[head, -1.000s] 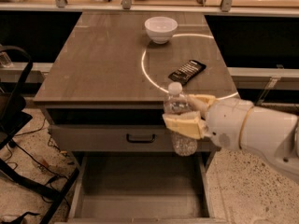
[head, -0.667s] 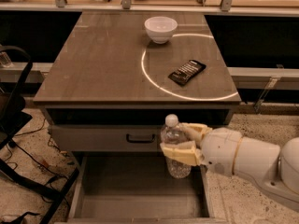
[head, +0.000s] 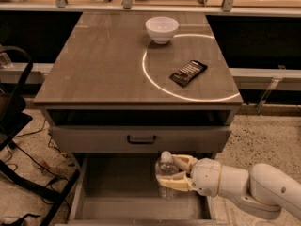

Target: Place water bottle into middle drawer

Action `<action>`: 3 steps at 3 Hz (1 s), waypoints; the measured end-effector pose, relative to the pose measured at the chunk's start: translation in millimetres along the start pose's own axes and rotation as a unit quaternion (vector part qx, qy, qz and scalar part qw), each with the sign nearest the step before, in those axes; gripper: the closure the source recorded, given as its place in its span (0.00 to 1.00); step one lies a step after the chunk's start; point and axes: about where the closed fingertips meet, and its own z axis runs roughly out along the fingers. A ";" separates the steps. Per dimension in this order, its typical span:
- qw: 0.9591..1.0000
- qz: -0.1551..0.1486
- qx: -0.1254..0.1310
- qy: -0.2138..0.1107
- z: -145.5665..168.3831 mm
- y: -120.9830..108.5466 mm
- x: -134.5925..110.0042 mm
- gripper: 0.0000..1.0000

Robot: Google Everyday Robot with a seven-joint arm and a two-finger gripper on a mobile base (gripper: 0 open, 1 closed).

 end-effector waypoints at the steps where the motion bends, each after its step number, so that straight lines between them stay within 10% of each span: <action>1: 0.999 0.010 -0.030 -0.021 19.1 -2.7 44.7 1.00; 3: 0.999 0.003 -0.047 -0.028 43.3 -6.6 62.5 1.00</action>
Offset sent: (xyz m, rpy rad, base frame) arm 0.0048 0.0063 -0.0403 0.0399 0.0037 0.0479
